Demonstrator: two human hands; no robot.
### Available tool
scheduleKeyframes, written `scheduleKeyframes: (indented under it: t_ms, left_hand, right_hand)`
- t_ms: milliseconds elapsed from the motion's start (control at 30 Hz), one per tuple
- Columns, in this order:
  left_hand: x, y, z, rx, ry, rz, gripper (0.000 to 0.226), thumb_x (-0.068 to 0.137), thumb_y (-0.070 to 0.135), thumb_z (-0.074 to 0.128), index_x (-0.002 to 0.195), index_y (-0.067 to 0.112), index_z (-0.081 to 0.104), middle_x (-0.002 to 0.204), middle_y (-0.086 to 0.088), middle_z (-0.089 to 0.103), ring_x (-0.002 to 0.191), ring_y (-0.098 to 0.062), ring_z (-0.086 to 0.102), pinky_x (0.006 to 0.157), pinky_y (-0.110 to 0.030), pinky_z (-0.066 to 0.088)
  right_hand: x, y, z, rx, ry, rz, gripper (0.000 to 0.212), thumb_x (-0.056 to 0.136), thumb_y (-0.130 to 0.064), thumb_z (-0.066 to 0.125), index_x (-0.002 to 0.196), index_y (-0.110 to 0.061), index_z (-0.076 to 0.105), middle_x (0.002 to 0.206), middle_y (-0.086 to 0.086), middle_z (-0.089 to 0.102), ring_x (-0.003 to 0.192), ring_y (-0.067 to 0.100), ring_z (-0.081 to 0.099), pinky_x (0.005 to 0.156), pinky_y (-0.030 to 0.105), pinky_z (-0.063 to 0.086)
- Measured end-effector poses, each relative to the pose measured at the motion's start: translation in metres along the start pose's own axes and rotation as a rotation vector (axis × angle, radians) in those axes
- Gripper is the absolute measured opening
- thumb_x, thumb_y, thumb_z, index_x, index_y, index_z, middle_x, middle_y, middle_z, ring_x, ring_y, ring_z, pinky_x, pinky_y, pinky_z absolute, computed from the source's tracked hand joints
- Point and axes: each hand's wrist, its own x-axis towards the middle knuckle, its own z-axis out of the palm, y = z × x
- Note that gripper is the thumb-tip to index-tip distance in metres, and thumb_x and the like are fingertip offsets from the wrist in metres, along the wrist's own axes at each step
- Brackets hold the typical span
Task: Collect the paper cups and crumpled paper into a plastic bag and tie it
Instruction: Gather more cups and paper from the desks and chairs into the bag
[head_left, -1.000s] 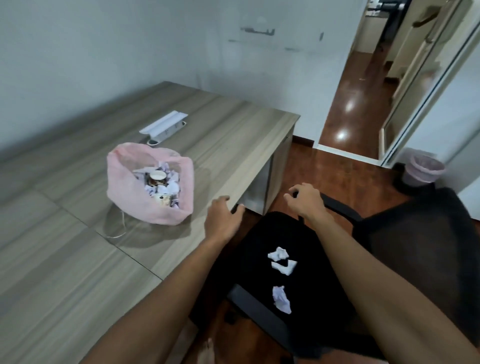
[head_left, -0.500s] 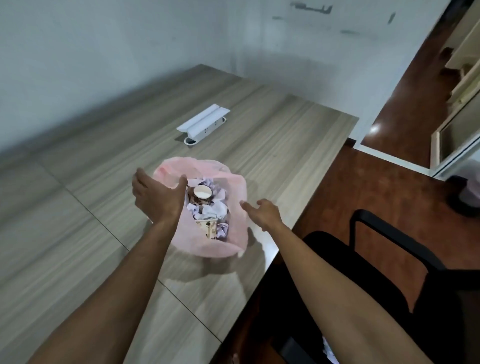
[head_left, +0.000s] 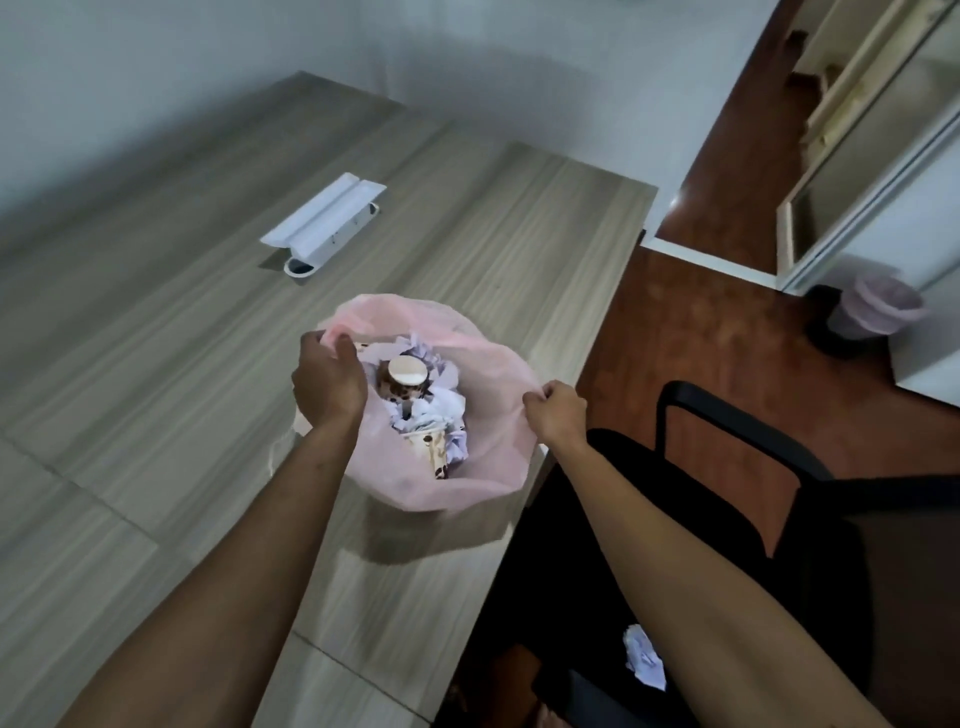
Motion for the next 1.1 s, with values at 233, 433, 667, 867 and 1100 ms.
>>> scheduleKeyframes:
  t_ms: [233,433,667,867,1100]
  left_hand:
    - [-0.029,0.039,0.054,-0.06,-0.105,0.092,0.034,0.098,0.032,0.049,0.118,0.006,0.057,0.117,-0.018,0.065,0.107,-0.037,0.059,0.083,-0.036,0.043]
    - [-0.056,0.039,0.071,0.0,-0.14,0.1,0.069,0.073,0.044,0.079,0.124,0.007,0.05,0.128,-0.014,0.054,0.117,-0.033,0.052,0.091,-0.039,0.043]
    - [-0.086,0.017,0.083,0.008,-0.032,0.075,0.061,0.076,0.045,0.076,0.12,0.013,0.047,0.12,-0.009,0.062,0.108,-0.035,0.058,0.085,-0.044,0.049]
    - [-0.085,0.012,0.094,0.005,0.047,0.086,0.053,0.078,0.036,0.072,0.119,0.01,0.049,0.114,-0.009,0.066,0.102,-0.032,0.062,0.081,-0.036,0.045]
    - [-0.09,0.006,0.102,-0.033,0.075,0.114,0.053,0.081,0.041,0.07,0.12,0.01,0.051,0.107,0.0,0.063,0.092,-0.023,0.058,0.069,-0.022,0.035]
  right_hand:
    - [0.009,0.044,-0.055,0.065,0.167,0.051,0.02,0.082,-0.028,0.052,0.067,-0.015,0.052,0.076,0.007,0.061,0.081,0.028,0.05,0.067,0.029,0.034]
    - [0.004,0.078,-0.069,0.102,0.163,0.042,0.018,0.083,-0.032,0.053,0.073,-0.018,0.057,0.078,0.001,0.064,0.083,0.023,0.056,0.07,0.03,0.039]
    - [0.006,0.129,-0.067,0.305,0.215,0.089,0.052,0.087,-0.07,0.035,0.09,-0.024,0.06,0.089,-0.004,0.066,0.084,0.019,0.063,0.079,0.036,0.048]
    - [0.015,0.235,-0.033,0.01,0.044,0.309,0.046,0.092,-0.053,0.045,0.119,-0.017,0.055,0.12,0.012,0.06,0.109,0.032,0.056,0.09,0.04,0.047]
    - [0.038,0.306,0.002,-0.374,-0.148,0.275,0.068,0.086,-0.04,0.064,0.145,-0.022,0.038,0.14,0.017,0.046,0.128,0.035,0.044,0.109,0.039,0.035]
